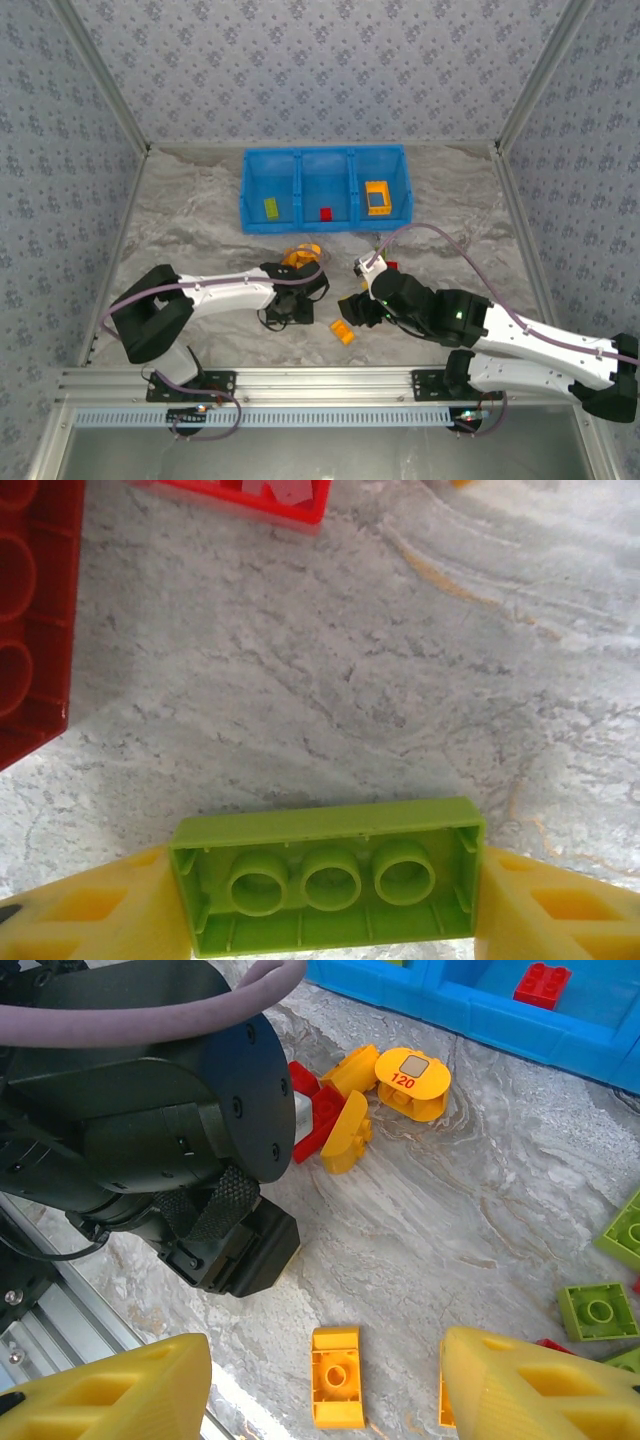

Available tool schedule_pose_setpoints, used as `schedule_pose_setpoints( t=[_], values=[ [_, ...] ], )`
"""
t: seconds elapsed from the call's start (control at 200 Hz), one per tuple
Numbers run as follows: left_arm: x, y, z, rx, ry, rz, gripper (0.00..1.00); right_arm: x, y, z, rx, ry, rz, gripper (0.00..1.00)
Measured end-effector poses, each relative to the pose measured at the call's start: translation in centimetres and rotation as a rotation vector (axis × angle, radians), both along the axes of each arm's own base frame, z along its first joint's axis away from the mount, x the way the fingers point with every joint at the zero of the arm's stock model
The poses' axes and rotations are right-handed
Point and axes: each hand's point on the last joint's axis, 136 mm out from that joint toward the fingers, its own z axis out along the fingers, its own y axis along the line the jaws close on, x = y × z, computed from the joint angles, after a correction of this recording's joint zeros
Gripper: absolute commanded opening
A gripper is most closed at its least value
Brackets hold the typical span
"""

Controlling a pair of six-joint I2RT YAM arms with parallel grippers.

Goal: Sort the legos into containers by color

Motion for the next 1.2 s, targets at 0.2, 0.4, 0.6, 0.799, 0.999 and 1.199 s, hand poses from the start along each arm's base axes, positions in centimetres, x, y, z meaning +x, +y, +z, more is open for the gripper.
schedule_pose_setpoints(
  t=[0.2, 0.4, 0.6, 0.799, 0.999, 1.199],
  values=[
    [0.4, 0.2, 0.5, 0.021, -0.024, -0.009, 0.55, 0.0, -0.1, 0.2, 0.009, -0.002, -0.002, 0.65],
    [3.2, -0.7, 8.4, -0.052, -0.166, -0.018, 0.55, 0.3, 0.1, 1.6, 0.032, -0.023, -0.010, 0.65],
    [11.8, 2.7, 18.3, -0.192, -0.375, 0.121, 0.55, 2.2, 2.8, 5.6, 0.094, -0.093, -0.026, 0.64],
    [20.5, 5.5, 19.7, -0.141, -0.404, 0.169, 0.54, 6.5, 6.4, 6.9, 0.122, -0.125, -0.087, 0.63],
    [28.5, 7.3, 17.0, -0.099, -0.368, 0.182, 0.53, 10.6, 8.4, 9.3, 0.163, -0.146, -0.158, 0.64],
    [33.9, 6.9, 14.3, -0.099, -0.359, 0.161, 0.51, 13.2, 7.7, 10.3, 0.220, -0.132, -0.238, 0.63]
  ],
)
